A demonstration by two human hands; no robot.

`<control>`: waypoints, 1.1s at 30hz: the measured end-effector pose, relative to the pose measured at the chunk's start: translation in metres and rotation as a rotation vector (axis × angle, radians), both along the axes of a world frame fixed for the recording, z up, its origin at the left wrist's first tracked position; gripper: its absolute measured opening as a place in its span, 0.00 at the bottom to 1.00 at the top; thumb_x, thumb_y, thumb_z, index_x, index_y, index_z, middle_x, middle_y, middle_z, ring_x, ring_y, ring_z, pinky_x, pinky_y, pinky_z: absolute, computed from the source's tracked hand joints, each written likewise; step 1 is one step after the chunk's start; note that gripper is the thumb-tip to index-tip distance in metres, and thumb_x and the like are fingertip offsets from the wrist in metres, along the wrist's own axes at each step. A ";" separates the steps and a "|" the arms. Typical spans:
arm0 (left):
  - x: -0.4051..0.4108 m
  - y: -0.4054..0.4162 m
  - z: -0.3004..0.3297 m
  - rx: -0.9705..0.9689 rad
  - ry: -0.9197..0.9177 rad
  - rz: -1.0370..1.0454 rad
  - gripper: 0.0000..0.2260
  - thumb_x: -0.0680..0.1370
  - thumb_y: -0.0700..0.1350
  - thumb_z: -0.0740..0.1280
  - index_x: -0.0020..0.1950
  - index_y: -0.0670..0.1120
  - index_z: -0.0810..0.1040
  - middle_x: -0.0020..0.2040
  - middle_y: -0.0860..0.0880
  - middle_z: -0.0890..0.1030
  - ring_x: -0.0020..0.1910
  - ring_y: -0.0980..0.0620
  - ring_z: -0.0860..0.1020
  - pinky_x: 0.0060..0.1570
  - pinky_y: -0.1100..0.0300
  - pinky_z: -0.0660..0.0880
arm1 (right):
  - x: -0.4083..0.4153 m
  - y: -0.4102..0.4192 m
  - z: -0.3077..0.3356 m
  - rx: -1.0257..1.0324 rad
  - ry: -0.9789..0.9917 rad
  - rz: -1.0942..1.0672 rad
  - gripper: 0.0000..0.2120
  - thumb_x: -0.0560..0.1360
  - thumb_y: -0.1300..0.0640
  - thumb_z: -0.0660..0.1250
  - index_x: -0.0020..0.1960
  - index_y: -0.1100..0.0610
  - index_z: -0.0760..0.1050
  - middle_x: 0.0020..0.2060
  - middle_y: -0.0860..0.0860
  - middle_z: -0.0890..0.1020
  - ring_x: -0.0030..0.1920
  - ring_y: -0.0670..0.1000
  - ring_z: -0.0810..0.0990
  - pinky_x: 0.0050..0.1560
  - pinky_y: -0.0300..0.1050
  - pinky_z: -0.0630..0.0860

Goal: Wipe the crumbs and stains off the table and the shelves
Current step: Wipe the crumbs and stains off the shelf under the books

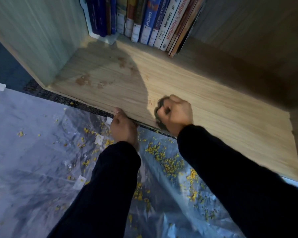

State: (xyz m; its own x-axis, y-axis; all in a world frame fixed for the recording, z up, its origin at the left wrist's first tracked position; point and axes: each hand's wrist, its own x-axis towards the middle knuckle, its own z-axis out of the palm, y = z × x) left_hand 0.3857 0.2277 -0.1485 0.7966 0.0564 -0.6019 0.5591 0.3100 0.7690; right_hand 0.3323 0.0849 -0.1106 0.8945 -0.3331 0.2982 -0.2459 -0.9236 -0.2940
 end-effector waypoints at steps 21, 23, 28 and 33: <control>0.002 0.004 -0.004 -0.002 0.003 0.009 0.23 0.79 0.62 0.59 0.38 0.44 0.79 0.42 0.46 0.83 0.43 0.47 0.79 0.53 0.50 0.76 | 0.003 0.027 -0.002 0.061 -0.029 0.272 0.09 0.70 0.60 0.69 0.33 0.54 0.73 0.34 0.51 0.76 0.32 0.58 0.77 0.33 0.49 0.76; 0.003 0.005 -0.007 0.001 -0.010 0.008 0.24 0.77 0.66 0.59 0.39 0.45 0.76 0.40 0.45 0.78 0.40 0.50 0.75 0.54 0.50 0.76 | 0.016 -0.006 -0.001 0.023 -0.015 0.190 0.10 0.69 0.60 0.71 0.32 0.53 0.73 0.33 0.51 0.77 0.32 0.57 0.77 0.35 0.45 0.77; 0.000 0.012 -0.006 0.042 -0.033 -0.120 0.25 0.74 0.71 0.56 0.36 0.51 0.75 0.39 0.47 0.79 0.41 0.47 0.80 0.49 0.43 0.79 | 0.076 -0.038 0.007 -0.018 0.040 -0.104 0.11 0.69 0.54 0.67 0.33 0.48 0.66 0.33 0.48 0.74 0.34 0.58 0.76 0.37 0.48 0.76; 0.000 0.011 -0.008 0.019 -0.066 -0.117 0.28 0.79 0.67 0.57 0.42 0.42 0.76 0.40 0.44 0.81 0.44 0.42 0.82 0.50 0.49 0.80 | 0.056 0.013 0.005 0.040 0.064 0.065 0.11 0.69 0.57 0.68 0.33 0.49 0.67 0.33 0.46 0.73 0.32 0.53 0.72 0.35 0.45 0.73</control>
